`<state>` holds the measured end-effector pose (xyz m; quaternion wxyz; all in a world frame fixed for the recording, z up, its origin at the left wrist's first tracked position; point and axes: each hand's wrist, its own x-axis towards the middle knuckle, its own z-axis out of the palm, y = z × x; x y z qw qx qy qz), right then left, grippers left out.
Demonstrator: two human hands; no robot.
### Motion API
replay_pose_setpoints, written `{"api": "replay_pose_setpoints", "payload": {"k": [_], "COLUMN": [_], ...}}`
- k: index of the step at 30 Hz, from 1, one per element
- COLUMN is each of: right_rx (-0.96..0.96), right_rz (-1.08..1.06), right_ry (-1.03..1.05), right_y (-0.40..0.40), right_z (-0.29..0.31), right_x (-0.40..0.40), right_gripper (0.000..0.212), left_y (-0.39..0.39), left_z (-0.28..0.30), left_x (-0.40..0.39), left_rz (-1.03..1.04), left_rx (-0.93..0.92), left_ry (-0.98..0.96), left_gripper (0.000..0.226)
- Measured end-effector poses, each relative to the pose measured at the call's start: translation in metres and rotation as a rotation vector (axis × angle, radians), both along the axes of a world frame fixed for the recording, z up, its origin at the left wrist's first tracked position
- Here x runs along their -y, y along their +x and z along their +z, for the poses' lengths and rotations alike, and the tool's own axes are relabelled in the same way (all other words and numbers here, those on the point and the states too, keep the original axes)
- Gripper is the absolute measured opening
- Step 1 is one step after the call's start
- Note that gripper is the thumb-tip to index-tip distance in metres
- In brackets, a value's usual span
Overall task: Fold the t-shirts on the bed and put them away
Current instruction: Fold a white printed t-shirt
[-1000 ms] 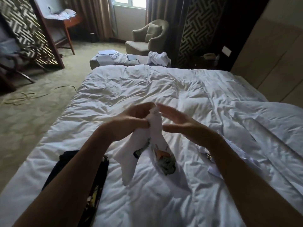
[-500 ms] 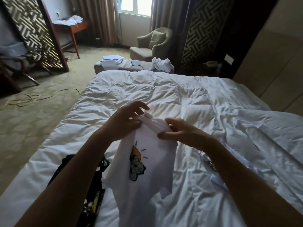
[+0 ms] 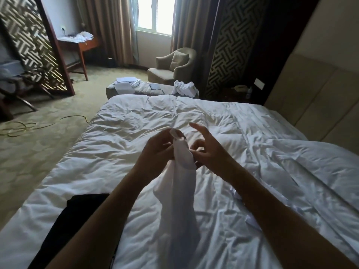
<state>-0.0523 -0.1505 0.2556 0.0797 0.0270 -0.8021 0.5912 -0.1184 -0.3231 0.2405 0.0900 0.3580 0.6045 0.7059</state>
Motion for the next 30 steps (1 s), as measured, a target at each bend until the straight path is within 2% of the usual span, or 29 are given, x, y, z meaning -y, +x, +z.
{"api": "replay_pose_setpoints", "payload": {"k": [1, 3, 6, 8, 9, 11, 13, 14, 16, 19, 22, 24, 26, 29, 30], "right_rx": [-0.077, -0.170, -0.137, -0.139, -0.148, -0.189, -0.196, -0.176, -0.108, -0.095, -0.178, -0.215, -0.215, -0.191, -0.157], "right_rz": [-0.032, -0.033, 0.110, 0.139, 0.114, 0.008, -0.162, -0.246, -0.358, -0.426, -0.269, -0.153, -0.071, -0.038, -0.034], "right_ry": [0.183, 0.360, 0.295, 0.255, 0.246, 0.261, 0.405, 0.495, 0.592, 0.628, 0.518, 0.436, 0.391, 0.447, 0.466], "right_y": [-0.003, -0.007, -0.008, -0.010, -0.011, -0.008, -0.006, -0.006, -0.005, -0.009, -0.003, 0.003, 0.008, 0.021, 0.026], "right_z": [-0.001, 0.003, 0.012, 0.011, 0.011, 0.011, 0.016, 0.021, 0.029, 0.033, 0.038, 0.044, 0.051, 0.060, 0.061], "right_x": [0.000, 0.001, 0.010, 0.016, 0.018, 0.023, 0.023, 0.023, 0.025, 0.026, 0.027, 0.023, 0.016, -0.005, -0.013], "right_gripper": [0.065, 0.054, 0.036, 0.028, 0.024, 0.013, 0.010, 0.012, 0.020, 0.034, 0.033, 0.032, 0.028, 0.035, 0.035], "left_y": [0.002, 0.006, 0.012, 0.020, 0.024, 0.030, 0.030, 0.030, 0.038, 0.054, 0.053, 0.042, 0.028, 0.016, 0.012], "left_z": [0.002, 0.007, 0.015, 0.019, 0.021, 0.021, 0.012, 0.004, -0.009, -0.016, -0.017, -0.013, -0.010, -0.003, 0.000], "left_x": [0.003, 0.009, 0.016, 0.014, 0.013, 0.013, 0.017, 0.019, 0.019, 0.008, -0.005, -0.004, 0.007, 0.028, 0.034], "left_rz": [-0.046, -0.091, -0.131, -0.106, -0.067, 0.038, 0.216, 0.337, 0.578, 0.718, 0.716, 0.650, 0.513, 0.371, 0.358], "left_rx": [0.034, 0.068, 0.175, 0.153, 0.081, -0.103, -0.375, -0.511, -0.635, -0.541, -0.450, -0.420, -0.394, -0.294, -0.250], "left_ry": [0.018, 0.005, 0.034, 0.007, -0.022, -0.106, -0.278, -0.379, -0.514, -0.561, -0.644, -0.680, -0.576, -0.419, -0.374], "left_gripper": [0.027, 0.022, 0.013, 0.013, 0.019, 0.048, 0.077, 0.083, 0.077, 0.072, 0.069, 0.042, 0.007, 0.035, 0.034]}}
